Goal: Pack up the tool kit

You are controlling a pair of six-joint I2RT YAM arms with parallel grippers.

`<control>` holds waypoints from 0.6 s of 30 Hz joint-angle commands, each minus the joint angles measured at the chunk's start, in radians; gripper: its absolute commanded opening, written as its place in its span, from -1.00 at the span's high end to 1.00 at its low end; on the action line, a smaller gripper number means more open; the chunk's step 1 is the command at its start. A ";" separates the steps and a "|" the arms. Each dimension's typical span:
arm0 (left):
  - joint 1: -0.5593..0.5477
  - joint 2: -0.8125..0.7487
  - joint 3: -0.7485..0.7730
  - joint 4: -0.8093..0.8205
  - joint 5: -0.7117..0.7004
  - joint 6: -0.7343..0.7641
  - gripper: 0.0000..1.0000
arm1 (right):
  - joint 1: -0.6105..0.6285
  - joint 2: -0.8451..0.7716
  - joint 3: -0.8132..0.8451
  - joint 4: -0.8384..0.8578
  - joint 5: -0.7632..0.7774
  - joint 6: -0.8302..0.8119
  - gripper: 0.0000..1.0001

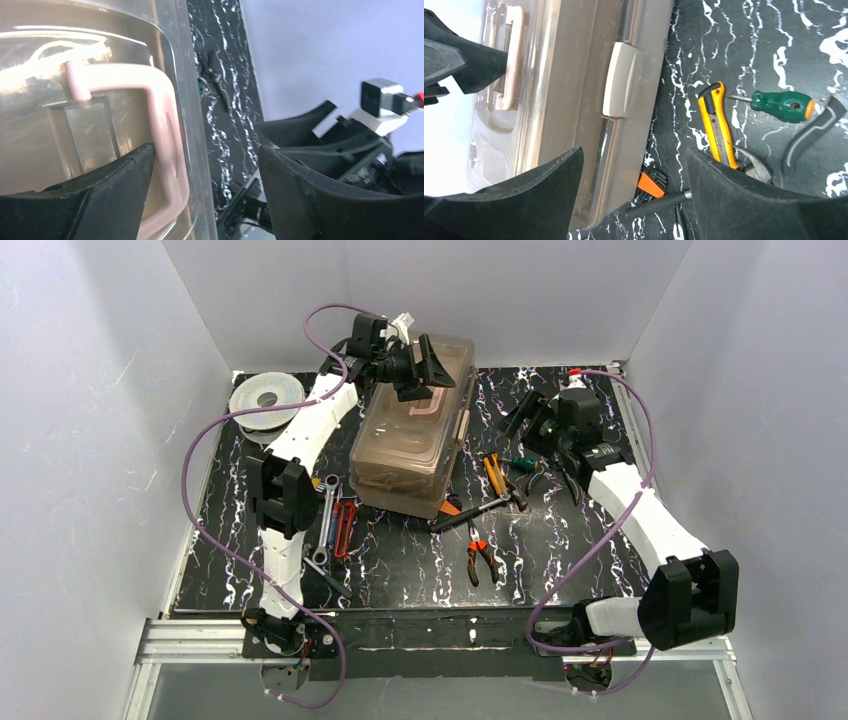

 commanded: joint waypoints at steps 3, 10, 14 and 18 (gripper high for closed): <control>0.043 -0.091 -0.090 0.106 0.160 -0.122 -0.49 | -0.004 0.104 0.182 0.020 -0.225 -0.018 -0.54; 0.062 -0.100 -0.124 0.194 0.208 -0.184 -0.49 | 0.025 0.249 0.379 0.030 -0.337 0.056 0.27; 0.061 -0.089 -0.122 0.235 0.233 -0.217 -0.48 | 0.032 0.311 0.457 0.014 -0.344 0.094 0.97; 0.062 -0.083 -0.121 0.246 0.249 -0.226 -0.48 | 0.043 0.358 0.531 -0.042 -0.317 0.096 0.97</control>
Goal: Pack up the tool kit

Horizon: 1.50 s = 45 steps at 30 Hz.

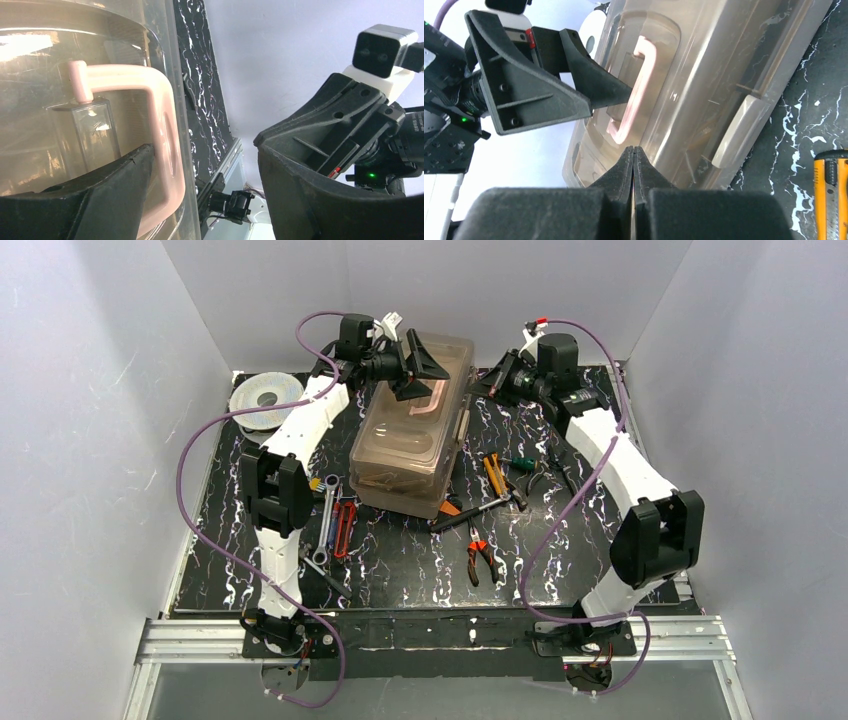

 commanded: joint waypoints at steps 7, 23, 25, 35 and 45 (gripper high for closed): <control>0.003 -0.067 0.003 0.048 0.062 -0.022 -0.48 | 0.055 0.151 0.267 -0.225 0.081 0.008 0.97; 0.041 -0.124 -0.078 0.147 0.099 -0.082 -0.47 | 0.108 0.341 0.438 -0.288 0.007 0.060 0.97; 0.043 -0.122 -0.066 0.111 0.092 -0.064 -0.47 | 0.106 0.334 0.435 -0.284 0.015 0.055 0.97; -0.042 -0.076 0.094 -0.238 -0.189 0.185 -0.52 | 0.083 0.092 0.168 -0.147 0.265 0.074 0.97; -0.151 0.059 0.366 -0.601 -0.574 0.388 -0.53 | 0.028 -0.073 -0.039 -0.066 0.374 0.098 0.97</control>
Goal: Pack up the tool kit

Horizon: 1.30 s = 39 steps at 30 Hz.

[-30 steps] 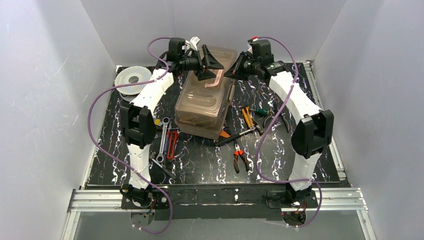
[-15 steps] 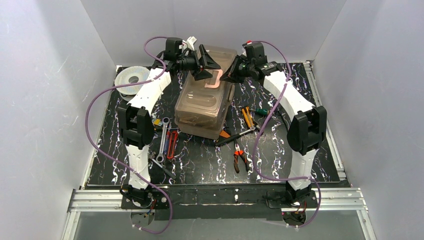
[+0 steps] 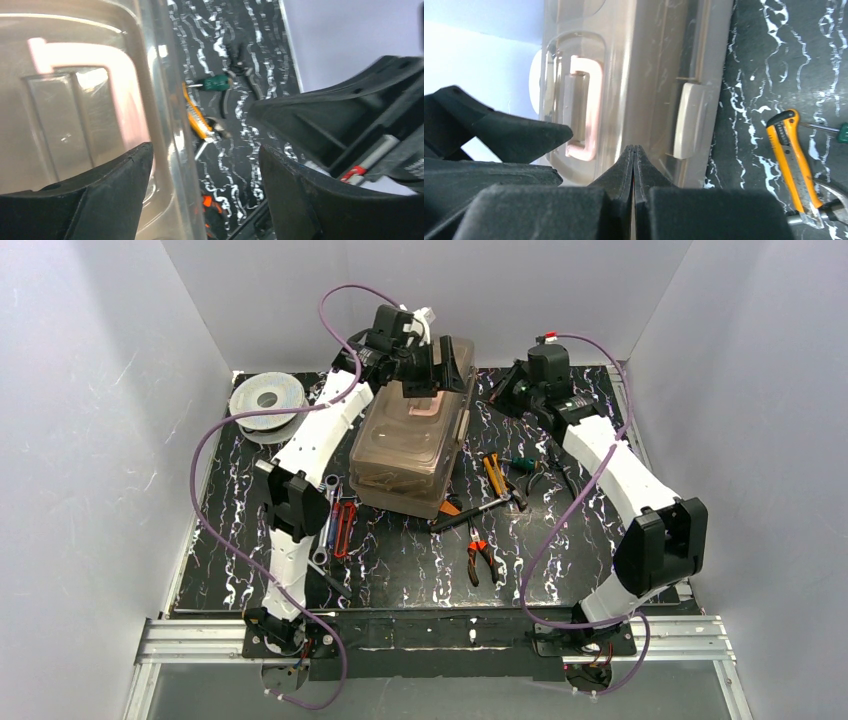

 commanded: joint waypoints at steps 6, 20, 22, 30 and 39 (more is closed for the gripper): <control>-0.051 0.046 0.064 -0.228 -0.387 0.177 -0.53 | -0.070 -0.115 -0.108 0.112 0.023 0.022 0.97; -0.065 0.133 0.084 -0.295 -0.142 0.118 -0.53 | -0.103 -0.084 -0.126 0.169 -0.134 0.005 0.97; -0.065 0.133 0.066 -0.277 -0.070 0.102 -0.52 | -0.103 -0.060 -0.111 0.171 -0.164 0.011 0.97; -0.050 0.158 0.056 -0.202 0.210 0.048 -0.51 | -0.103 0.001 -0.072 0.161 -0.228 0.024 0.97; 0.053 0.014 -0.279 0.332 0.545 -0.240 -0.42 | -0.080 0.096 0.034 0.151 -0.374 0.002 0.97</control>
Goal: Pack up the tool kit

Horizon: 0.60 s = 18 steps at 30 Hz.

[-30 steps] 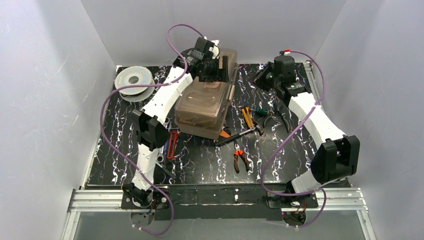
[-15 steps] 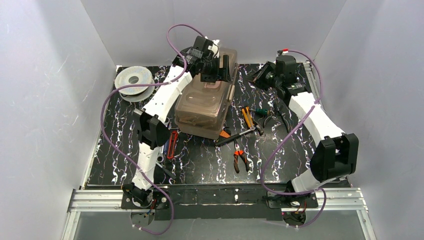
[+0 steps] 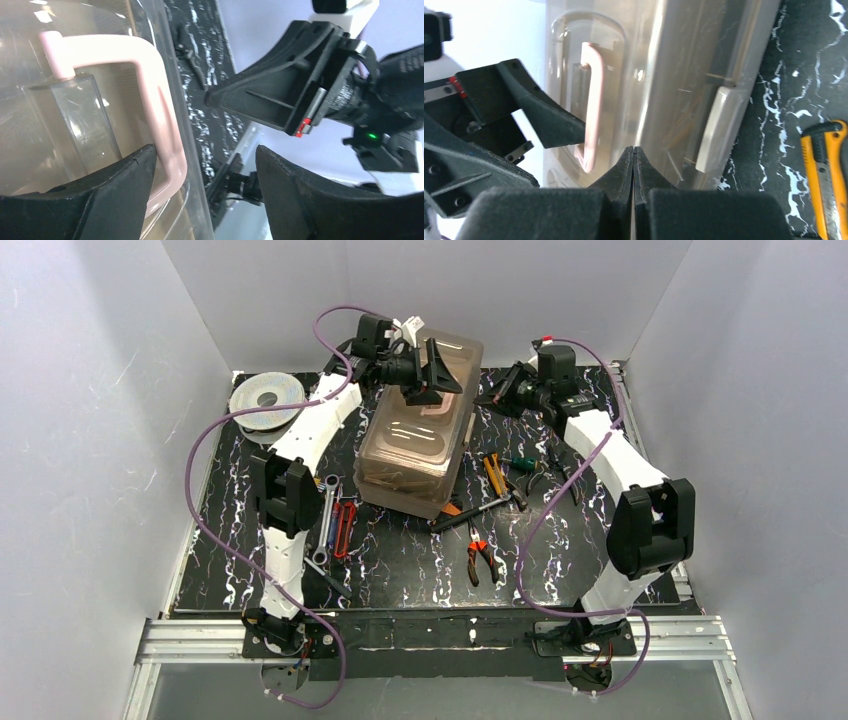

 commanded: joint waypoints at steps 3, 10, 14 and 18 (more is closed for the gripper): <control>0.005 -0.016 -0.162 0.274 0.270 -0.228 -0.41 | 0.030 0.031 0.116 0.021 -0.083 -0.016 0.97; 0.018 -0.040 -0.192 0.333 0.281 -0.259 -0.37 | 0.068 0.126 0.236 -0.056 -0.122 -0.024 0.97; 0.036 -0.059 -0.205 0.333 0.282 -0.253 -0.35 | 0.099 0.190 0.296 -0.077 -0.147 -0.009 0.97; 0.080 -0.088 -0.213 0.329 0.278 -0.247 -0.33 | 0.111 0.212 0.327 -0.045 -0.176 -0.005 0.97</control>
